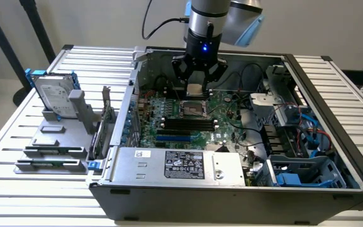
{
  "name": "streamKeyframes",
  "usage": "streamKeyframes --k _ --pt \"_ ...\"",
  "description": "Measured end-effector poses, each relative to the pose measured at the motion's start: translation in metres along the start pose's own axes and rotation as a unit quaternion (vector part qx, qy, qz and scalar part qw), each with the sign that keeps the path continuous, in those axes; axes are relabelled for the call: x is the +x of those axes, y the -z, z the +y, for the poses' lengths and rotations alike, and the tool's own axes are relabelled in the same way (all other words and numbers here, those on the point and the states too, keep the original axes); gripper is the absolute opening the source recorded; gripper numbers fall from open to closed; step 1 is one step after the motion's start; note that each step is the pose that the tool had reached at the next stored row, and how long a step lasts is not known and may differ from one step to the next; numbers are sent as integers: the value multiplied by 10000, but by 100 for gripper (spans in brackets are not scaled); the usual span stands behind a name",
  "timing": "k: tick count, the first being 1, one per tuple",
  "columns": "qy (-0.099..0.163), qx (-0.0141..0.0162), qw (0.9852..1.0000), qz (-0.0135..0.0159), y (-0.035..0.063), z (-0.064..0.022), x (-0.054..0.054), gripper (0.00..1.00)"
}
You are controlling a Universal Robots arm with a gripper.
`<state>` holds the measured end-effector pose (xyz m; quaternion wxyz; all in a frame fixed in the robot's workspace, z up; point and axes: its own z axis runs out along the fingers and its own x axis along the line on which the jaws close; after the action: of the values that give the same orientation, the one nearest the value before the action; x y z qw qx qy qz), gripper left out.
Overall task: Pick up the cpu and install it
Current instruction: 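Place the cpu into insertion slot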
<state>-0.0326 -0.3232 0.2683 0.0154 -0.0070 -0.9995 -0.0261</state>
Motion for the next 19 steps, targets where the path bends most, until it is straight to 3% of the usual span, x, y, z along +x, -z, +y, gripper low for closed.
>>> streamKeyframes --k 6,11,15,19 --pt "-20 -2 10000 -2 -2 0 13 55" --pt "-369 -12 9993 -10 -3 0 17 55" --pt "-709 -22 9975 -22 -7 -1 17 55" --pt "-1073 -34 9942 -38 -20 -1 16 55"
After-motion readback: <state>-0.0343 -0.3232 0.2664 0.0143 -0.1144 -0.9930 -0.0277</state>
